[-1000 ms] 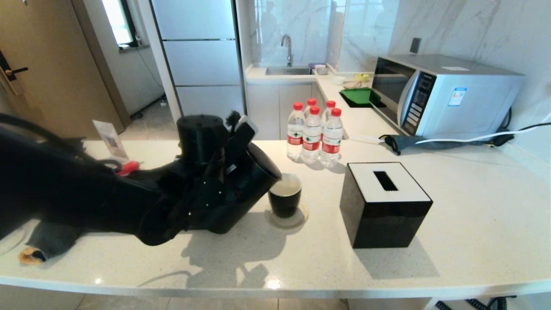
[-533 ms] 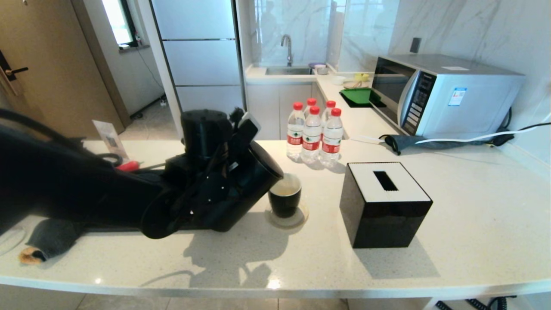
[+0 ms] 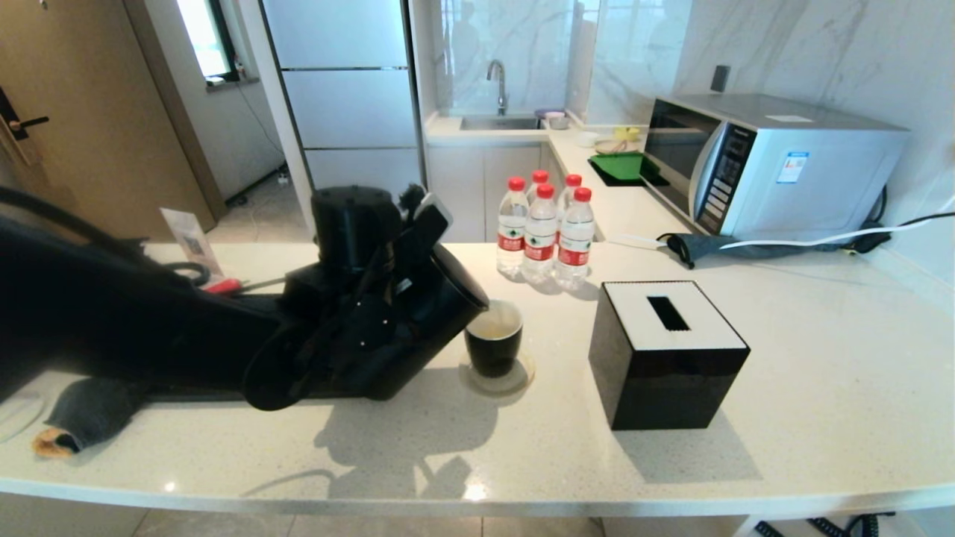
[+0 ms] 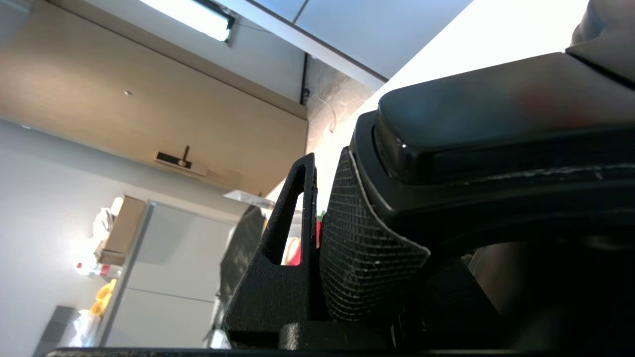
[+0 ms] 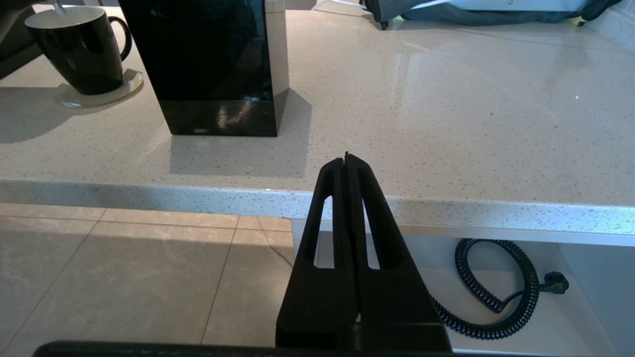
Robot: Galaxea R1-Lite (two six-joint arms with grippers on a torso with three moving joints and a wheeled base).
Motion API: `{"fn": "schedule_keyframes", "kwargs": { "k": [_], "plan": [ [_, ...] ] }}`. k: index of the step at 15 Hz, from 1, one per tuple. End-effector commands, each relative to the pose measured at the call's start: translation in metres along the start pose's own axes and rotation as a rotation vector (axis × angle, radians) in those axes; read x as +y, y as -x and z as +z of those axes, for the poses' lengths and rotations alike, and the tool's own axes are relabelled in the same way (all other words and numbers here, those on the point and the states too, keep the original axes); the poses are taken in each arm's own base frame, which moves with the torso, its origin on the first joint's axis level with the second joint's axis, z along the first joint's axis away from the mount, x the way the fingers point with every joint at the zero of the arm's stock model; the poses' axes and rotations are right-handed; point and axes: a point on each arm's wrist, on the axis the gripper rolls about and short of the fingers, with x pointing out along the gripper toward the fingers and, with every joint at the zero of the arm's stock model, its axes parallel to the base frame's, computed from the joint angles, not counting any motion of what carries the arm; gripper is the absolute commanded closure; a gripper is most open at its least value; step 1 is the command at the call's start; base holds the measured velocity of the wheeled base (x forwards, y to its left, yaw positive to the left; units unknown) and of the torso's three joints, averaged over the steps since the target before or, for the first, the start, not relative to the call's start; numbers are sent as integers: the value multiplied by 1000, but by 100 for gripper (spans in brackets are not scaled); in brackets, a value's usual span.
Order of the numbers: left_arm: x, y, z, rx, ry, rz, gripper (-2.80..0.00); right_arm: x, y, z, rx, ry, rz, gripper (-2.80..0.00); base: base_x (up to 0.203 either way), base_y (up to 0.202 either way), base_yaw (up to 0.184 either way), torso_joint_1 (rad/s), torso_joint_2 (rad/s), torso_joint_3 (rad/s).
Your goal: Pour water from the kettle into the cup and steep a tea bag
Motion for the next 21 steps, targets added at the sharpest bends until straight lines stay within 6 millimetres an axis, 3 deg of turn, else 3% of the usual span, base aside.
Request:
{"fn": "schedule_keyframes", "kwargs": {
  "k": [1,21],
  "plan": [
    [2,0,1,1,3,11,0,0,0,0,0,0,0,0,0,0,0,0,0,0],
    [9,-1,7,-23,47,33,0,0,0,0,0,2,2,0,0,0,0,0,0,0]
  ]
}}
